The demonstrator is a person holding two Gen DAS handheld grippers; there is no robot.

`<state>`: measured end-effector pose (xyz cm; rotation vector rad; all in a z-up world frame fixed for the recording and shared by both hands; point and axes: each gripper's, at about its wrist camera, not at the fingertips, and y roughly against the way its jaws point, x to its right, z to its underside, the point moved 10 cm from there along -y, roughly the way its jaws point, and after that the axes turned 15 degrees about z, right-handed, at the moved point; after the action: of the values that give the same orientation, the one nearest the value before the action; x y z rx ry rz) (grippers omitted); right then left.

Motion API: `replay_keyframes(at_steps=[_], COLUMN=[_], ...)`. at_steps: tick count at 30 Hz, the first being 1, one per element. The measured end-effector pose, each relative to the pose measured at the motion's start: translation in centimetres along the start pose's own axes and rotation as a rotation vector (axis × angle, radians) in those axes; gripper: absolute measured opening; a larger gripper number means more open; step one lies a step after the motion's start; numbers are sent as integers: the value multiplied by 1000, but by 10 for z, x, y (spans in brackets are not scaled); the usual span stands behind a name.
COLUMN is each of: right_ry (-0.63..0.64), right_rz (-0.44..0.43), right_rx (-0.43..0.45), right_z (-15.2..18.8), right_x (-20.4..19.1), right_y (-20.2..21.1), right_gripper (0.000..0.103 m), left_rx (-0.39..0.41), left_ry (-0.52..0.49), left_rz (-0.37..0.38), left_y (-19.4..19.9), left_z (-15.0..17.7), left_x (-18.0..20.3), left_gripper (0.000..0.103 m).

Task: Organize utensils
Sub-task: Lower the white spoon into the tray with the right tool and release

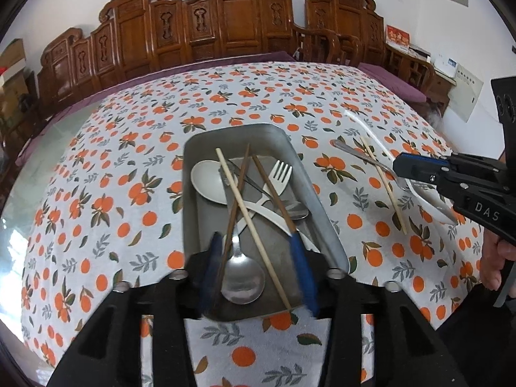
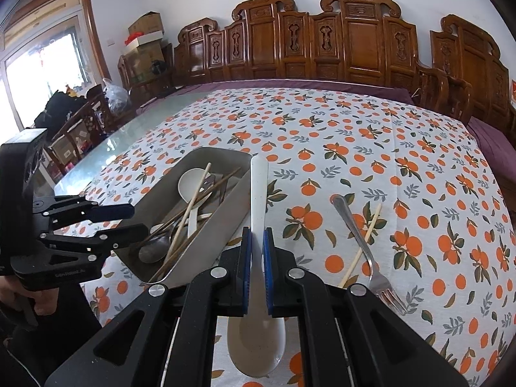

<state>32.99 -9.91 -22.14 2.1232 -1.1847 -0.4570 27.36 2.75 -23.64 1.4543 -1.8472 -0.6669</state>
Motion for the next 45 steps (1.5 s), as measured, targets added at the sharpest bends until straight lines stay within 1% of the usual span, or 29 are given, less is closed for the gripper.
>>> replay_keyframes(at_steps=[4, 5, 6, 7, 8, 11, 14, 21, 27, 33, 38, 45], right_ry=[7, 10, 12, 13, 19, 35, 36, 4, -38, -78, -125, -135], right_rz=[-9, -13, -16, -20, -25, -31, -38, -86, -108, -90, -90, -105], right_rx=[3, 4, 5, 6, 5, 3, 4, -8, -50, -104, -154, -185], right_z=[0, -1, -1, -2, -3, -7, -12, -26, -38, -36, -32, -28], right_x=[-9, -11, -14, -16, -20, -30, -42, -74, -98, -112, -119, -134], right_y=[3, 4, 5, 6, 7, 9, 10, 2, -24, -55, -78, -88], right_gripper=[9, 9, 9, 9, 8, 9, 9, 9, 9, 9, 9, 9], left_rx=[20, 25, 30, 44, 59, 61, 74, 112, 131, 140, 141, 141], left_ry=[18, 26, 30, 32, 31, 33, 46, 60, 76, 87, 89, 95], left_rz=[-3, -4, -6, -10, -13, -17, -21, -25, -39, -49, -57, -60], left_y=[14, 18, 21, 26, 31, 38, 47, 70, 85, 95, 101, 103], left_z=[1, 2, 2, 2, 1, 2, 3, -2, -3, -3, -1, 1], left_x=[-7, -9, -11, -13, -15, -20, -27, -40, -56, -71, -79, -84], left_gripper=[51, 54, 71, 79, 83, 87, 88, 88, 88, 88, 88, 88])
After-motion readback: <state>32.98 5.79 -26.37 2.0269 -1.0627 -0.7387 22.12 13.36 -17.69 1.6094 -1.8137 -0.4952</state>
